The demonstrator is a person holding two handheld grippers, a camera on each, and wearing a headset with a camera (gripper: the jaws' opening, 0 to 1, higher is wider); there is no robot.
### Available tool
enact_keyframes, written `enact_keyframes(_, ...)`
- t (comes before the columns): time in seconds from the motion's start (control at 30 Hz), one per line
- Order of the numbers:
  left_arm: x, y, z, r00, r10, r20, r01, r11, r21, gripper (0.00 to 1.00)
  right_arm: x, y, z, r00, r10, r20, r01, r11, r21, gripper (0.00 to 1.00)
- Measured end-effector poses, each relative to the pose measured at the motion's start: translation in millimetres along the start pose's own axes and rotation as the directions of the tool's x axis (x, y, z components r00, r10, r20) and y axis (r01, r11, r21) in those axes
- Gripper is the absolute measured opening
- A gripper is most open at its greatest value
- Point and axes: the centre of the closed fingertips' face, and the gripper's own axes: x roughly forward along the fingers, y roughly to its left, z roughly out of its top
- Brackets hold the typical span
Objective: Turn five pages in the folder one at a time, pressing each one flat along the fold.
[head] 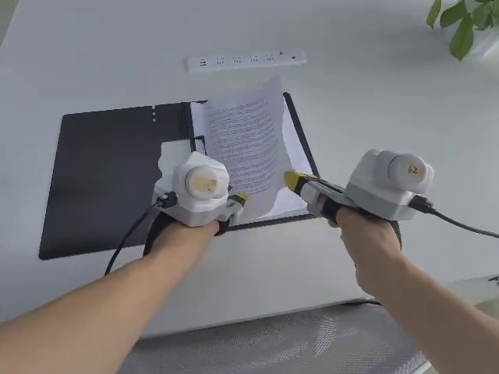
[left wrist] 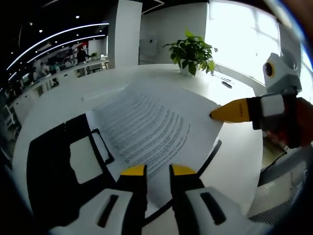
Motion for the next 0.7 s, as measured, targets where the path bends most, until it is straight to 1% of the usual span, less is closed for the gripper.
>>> enact_keyframes(0.17, -22.0, 10.9, 6.0, 0.9993, 0.021, 0.031, -0.021, 1.000, -0.013, 0.16, 3.9, 25.5, 0.7, 0.9988, 0.049, -0.002, -0.049, 0.998, -0.034, 0.00)
enact_keyframes(0.2, -26.7, 15.5, 7.7, 0.9986, 0.030, 0.043, -0.029, 0.999, -0.022, 0.16, 4.4, 30.5, 0.8, 0.9984, 0.057, -0.001, -0.057, 0.998, -0.039, 0.00)
enact_keyframes(0.27, -33.8, 19.6, 9.5, 0.9980, 0.037, 0.052, -0.035, 0.999, -0.032, 0.15, 7.2, 40.7, 0.5, 0.9971, 0.075, -0.005, -0.076, 0.996, -0.052, 0.00)
enact_keyframes(0.3, -39.9, 21.8, 10.9, 0.9974, 0.044, 0.058, -0.042, 0.998, -0.035, 0.16, 8.9, 47.7, 0.5, 0.9960, 0.090, -0.006, -0.090, 0.994, -0.059, 0.00)
enact_keyframes(0.4, -53.1, 27.5, 13.1, 0.9955, 0.058, 0.075, -0.054, 0.997, -0.045, 0.15, 13.8, 61.4, -1.1, 0.9933, 0.115, -0.014, -0.116, 0.990, -0.077, 0.00)
enact_keyframes(0.43, -58.5, 30.3, 13.0, 0.9948, 0.065, 0.078, -0.062, 0.997, -0.044, 0.15, 16.2, 67.7, -2.5, 0.9917, 0.127, -0.020, -0.128, 0.988, -0.081, 0.00)
enact_keyframes(0.5, -67.3, 34.7, 13.5, 0.9931, 0.076, 0.090, -0.070, 0.996, -0.061, 0.15, 20.4, 77.2, -5.1, 0.9890, 0.145, -0.029, -0.147, 0.985, -0.092, 0.00)
enact_keyframes(0.6, -79.0, 40.8, 12.5, 0.9909, 0.091, 0.099, -0.085, 0.994, -0.067, 0.14, 25.5, 89.5, -10.3, 0.9849, 0.167, -0.046, -0.171, 0.980, -0.103, 0.00)
enact_keyframes(0.67, -91.0, 48.9, 10.9, 0.9879, 0.110, 0.109, -0.101, 0.992, -0.081, 0.15, 31.4, 101.8, -15.4, 0.9805, 0.187, -0.061, -0.193, 0.975, -0.110, 0.00)
enact_keyframes(0.7, -94.8, 51.4, 9.7, 0.9873, 0.116, 0.108, -0.107, 0.991, -0.083, 0.15, 33.3, 105.6, -16.8, 0.9791, 0.193, -0.064, -0.199, 0.973, -0.112, 0.00)
